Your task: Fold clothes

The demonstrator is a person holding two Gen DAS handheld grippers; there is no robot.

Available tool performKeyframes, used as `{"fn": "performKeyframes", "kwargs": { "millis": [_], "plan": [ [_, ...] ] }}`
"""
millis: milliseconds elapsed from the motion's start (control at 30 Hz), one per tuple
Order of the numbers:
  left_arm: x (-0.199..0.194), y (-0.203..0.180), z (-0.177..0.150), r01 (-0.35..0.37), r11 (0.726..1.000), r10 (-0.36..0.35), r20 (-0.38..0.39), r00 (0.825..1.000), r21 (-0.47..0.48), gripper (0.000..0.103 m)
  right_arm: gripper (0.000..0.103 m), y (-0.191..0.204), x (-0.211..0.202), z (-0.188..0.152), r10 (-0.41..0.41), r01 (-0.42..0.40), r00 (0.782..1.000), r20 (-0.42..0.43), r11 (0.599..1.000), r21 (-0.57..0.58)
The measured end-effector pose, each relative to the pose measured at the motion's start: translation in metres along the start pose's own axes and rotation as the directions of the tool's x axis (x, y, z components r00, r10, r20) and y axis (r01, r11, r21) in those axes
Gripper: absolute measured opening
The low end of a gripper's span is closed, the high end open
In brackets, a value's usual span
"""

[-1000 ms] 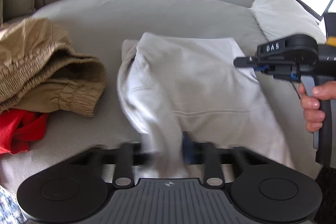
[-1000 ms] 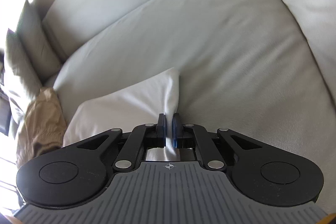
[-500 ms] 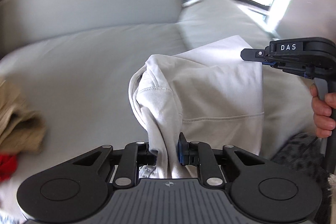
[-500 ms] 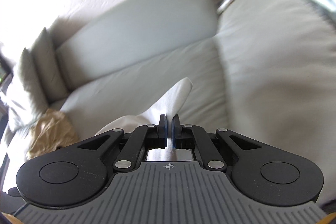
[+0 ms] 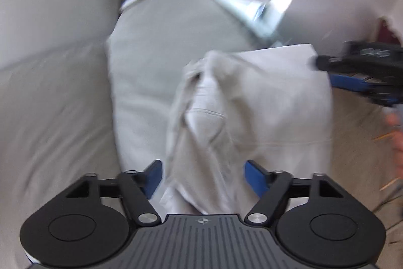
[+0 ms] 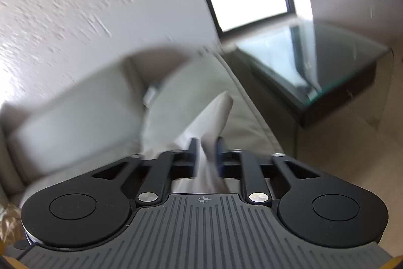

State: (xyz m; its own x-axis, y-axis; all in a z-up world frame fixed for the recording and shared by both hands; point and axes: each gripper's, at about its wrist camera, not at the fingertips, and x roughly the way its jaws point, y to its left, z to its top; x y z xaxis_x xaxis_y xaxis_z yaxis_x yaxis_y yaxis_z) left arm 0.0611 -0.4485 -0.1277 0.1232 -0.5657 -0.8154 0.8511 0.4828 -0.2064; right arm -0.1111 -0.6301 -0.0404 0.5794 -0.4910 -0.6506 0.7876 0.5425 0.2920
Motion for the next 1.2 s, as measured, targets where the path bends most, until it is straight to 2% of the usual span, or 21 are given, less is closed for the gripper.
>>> {"fn": "performKeyframes", "kwargs": {
  "millis": [33, 67, 100, 167, 233, 333, 400, 533, 600, 667, 700, 800, 900, 933, 967, 1033, 1067, 1100, 1133, 1167, 1200],
  "plan": [
    [0.008, 0.001, -0.007, -0.052, 0.999, 0.052, -0.028, 0.998, -0.006, 0.064, 0.056, -0.011, 0.01, -0.002, -0.058, 0.058, 0.997, -0.052, 0.998, 0.016],
    [0.01, 0.005, -0.015, -0.075, 0.997, 0.075, -0.033, 0.997, -0.007, 0.065, 0.057, -0.021, 0.012, -0.008, -0.094, 0.096, 0.993, -0.074, 0.995, 0.03],
    [0.007, 0.009, -0.024, -0.065, 0.998, 0.064, -0.016, 0.998, -0.011, 0.067, 0.057, -0.03, 0.009, -0.016, -0.096, 0.1, 0.993, -0.071, 0.994, 0.041],
    [0.0, 0.019, -0.04, -0.039, 0.999, 0.04, 0.019, 0.999, -0.019, 0.069, 0.057, -0.04, -0.001, -0.034, -0.067, 0.07, 0.996, -0.055, 0.996, 0.054],
    [-0.013, 0.023, -0.055, -0.051, 0.998, 0.052, 0.058, 0.997, -0.028, 0.067, 0.057, -0.043, -0.013, -0.052, -0.047, 0.051, 0.997, -0.058, 0.996, 0.067],
    [-0.033, 0.02, -0.059, -0.082, 0.997, 0.083, 0.121, 0.989, -0.006, 0.066, 0.056, -0.026, -0.028, -0.076, 0.038, -0.035, 0.997, -0.07, 0.998, 0.053],
    [-0.045, 0.013, -0.059, -0.133, 0.991, 0.13, 0.121, 0.984, 0.014, 0.067, 0.056, -0.013, -0.036, -0.093, 0.083, -0.08, 0.993, -0.087, 0.996, 0.032],
    [-0.067, -0.004, -0.069, -0.154, 0.988, 0.15, 0.111, 0.982, 0.029, 0.071, 0.055, 0.013, -0.037, -0.121, 0.108, -0.11, 0.991, -0.076, 0.994, -0.022],
    [-0.075, -0.008, -0.072, -0.15, 0.988, 0.145, 0.119, 0.982, 0.039, 0.072, 0.05, 0.017, -0.023, -0.133, 0.093, -0.098, 0.989, -0.111, 0.994, -0.042],
    [-0.084, -0.011, -0.075, -0.149, 0.988, 0.141, 0.136, 0.981, 0.047, 0.075, 0.03, 0.009, -0.007, -0.145, 0.034, -0.04, 0.985, -0.17, 0.999, -0.035],
    [-0.089, -0.01, -0.076, -0.152, 0.987, 0.144, 0.146, 0.979, 0.044, 0.076, 0.025, 0.003, -0.004, -0.151, 0.009, -0.013, 0.984, -0.179, 1.0, -0.026],
    [-0.097, -0.01, -0.077, -0.159, 0.987, 0.154, 0.156, 0.976, 0.022, 0.076, 0.026, -0.003, -0.016, -0.152, 0.016, -0.007, 0.981, -0.192, 0.999, 0.049],
    [-0.109, -0.015, -0.076, -0.157, 0.987, 0.152, 0.162, 0.975, 0.017, 0.079, 0.037, 0.009, -0.047, -0.142, 0.057, -0.05, 0.985, -0.16, 0.998, 0.047],
    [-0.115, -0.017, -0.075, -0.147, 0.989, 0.142, 0.162, 0.977, 0.021, 0.081, 0.051, 0.012, -0.059, -0.136, 0.082, -0.075, 0.986, -0.142, 0.996, 0.055],
    [-0.12, -0.02, -0.073, -0.137, 0.99, 0.131, 0.162, 0.978, 0.024, 0.083, 0.059, 0.016, -0.07, -0.13, 0.106, -0.099, 0.987, -0.124, 0.993, 0.065],
    [-0.131, -0.026, -0.071, -0.124, 0.992, 0.117, 0.165, 0.979, 0.035, 0.085, 0.063, 0.023, -0.095, -0.118, 0.156, -0.147, 0.983, -0.101, 0.985, 0.084],
    [-0.137, -0.03, -0.068, -0.119, 0.992, 0.11, 0.173, 0.979, 0.046, 0.087, 0.07, 0.026, -0.106, -0.113, 0.17, -0.162, 0.981, -0.095, 0.983, 0.09],
    [-0.143, -0.033, -0.066, -0.115, 0.992, 0.103, 0.179, 0.978, 0.056, 0.092, 0.075, 0.029, -0.117, -0.109, 0.174, -0.167, 0.981, -0.086, 0.982, 0.087],
    [-0.149, -0.036, -0.063, -0.109, 0.992, 0.096, 0.181, 0.979, 0.064, 0.096, 0.086, 0.032, -0.128, -0.106, 0.165, -0.159, 0.983, -0.077, 0.985, 0.073],
    [-0.153, -0.039, -0.061, -0.105, 0.992, 0.091, 0.18, 0.979, 0.066, 0.096, 0.092, 0.036, -0.137, -0.104, 0.143, -0.14, 0.987, -0.07, 0.989, 0.049],
    [-0.157, -0.041, -0.06, -0.102, 0.993, 0.09, 0.176, 0.98, 0.062, 0.096, 0.093, 0.04, -0.146, -0.101, 0.109, -0.108, 0.992, -0.067, 0.994, 0.021]
  ]
}}
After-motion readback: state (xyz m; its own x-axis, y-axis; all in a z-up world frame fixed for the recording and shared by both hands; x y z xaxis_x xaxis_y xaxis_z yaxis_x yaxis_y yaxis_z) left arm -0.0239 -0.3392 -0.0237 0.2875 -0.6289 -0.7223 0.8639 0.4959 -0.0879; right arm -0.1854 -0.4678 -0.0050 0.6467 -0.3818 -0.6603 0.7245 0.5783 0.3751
